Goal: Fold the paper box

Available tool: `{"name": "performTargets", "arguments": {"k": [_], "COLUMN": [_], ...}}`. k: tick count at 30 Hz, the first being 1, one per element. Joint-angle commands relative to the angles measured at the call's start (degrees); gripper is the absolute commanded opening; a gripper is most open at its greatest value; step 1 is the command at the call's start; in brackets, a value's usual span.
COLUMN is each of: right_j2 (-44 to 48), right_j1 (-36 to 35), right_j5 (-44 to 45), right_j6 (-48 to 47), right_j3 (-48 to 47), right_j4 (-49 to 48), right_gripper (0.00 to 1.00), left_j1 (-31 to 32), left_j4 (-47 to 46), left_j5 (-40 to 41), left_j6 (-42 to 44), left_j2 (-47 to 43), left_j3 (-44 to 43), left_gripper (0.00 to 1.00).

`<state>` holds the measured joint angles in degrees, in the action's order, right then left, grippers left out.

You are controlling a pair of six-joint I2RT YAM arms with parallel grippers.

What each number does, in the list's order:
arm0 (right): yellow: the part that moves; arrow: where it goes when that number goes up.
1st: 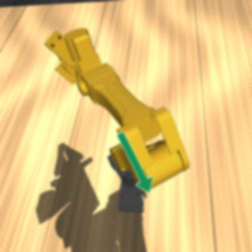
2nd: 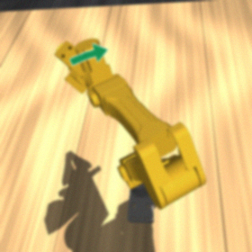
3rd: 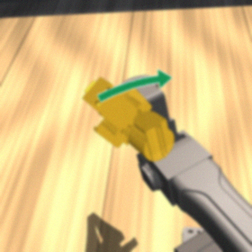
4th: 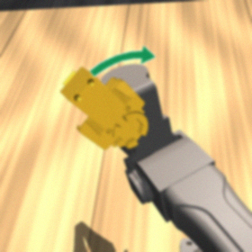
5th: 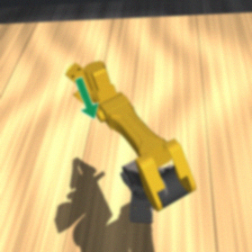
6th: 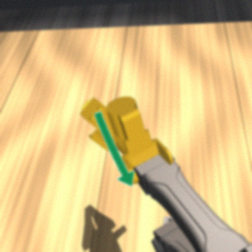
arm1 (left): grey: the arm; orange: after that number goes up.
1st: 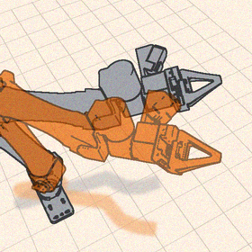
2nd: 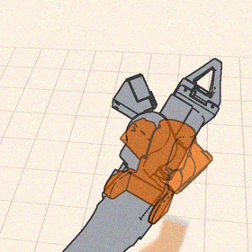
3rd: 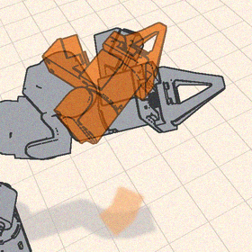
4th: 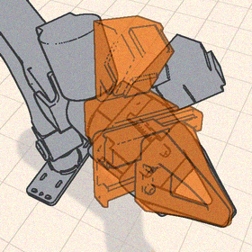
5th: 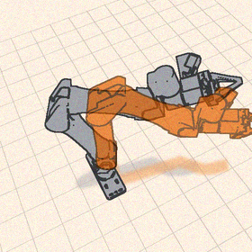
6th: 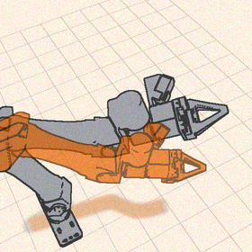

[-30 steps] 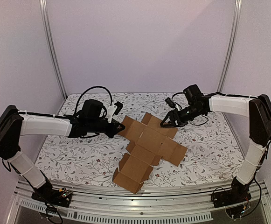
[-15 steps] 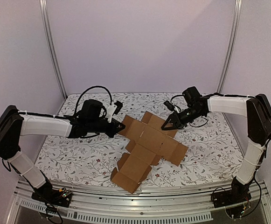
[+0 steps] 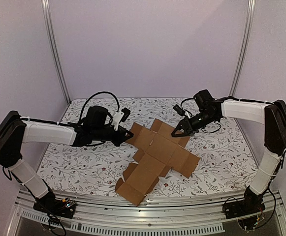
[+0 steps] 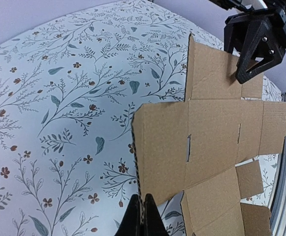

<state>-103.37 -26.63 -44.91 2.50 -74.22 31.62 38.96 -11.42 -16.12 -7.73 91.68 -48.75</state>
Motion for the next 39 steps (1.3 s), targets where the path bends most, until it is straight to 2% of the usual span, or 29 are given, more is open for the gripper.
{"name": "performTargets", "arguments": {"k": [1, 30, 35, 39], "right_j2": [2.79, 4.94, 4.37, 3.89], "right_j1": [-0.42, -2.85, -3.23, -3.74], "right_j5": [1.27, 5.23, 4.96, 4.47], "right_j6": [-1.88, -7.81, -8.12, -8.37], "right_j3": [-1.3, -5.39, -5.33, -5.33], "right_j4": [3.17, 12.8, 13.12, 13.41], "right_gripper": [0.26, 0.12, 0.08, 0.0], "left_j1": [-0.73, -0.64, -0.64, -0.64], "left_j4": [-1.65, -1.23, -1.31, -1.43], "left_j5": [-1.66, -4.12, -4.05, -4.03], "left_j6": [1.6, 3.06, 2.93, 2.74], "left_j2": [0.87, 1.49, 1.4, 1.15], "left_j3": [1.0, 0.41, 0.37, 0.49], "left_gripper": [0.0, 0.0, 0.0, 0.0]}}
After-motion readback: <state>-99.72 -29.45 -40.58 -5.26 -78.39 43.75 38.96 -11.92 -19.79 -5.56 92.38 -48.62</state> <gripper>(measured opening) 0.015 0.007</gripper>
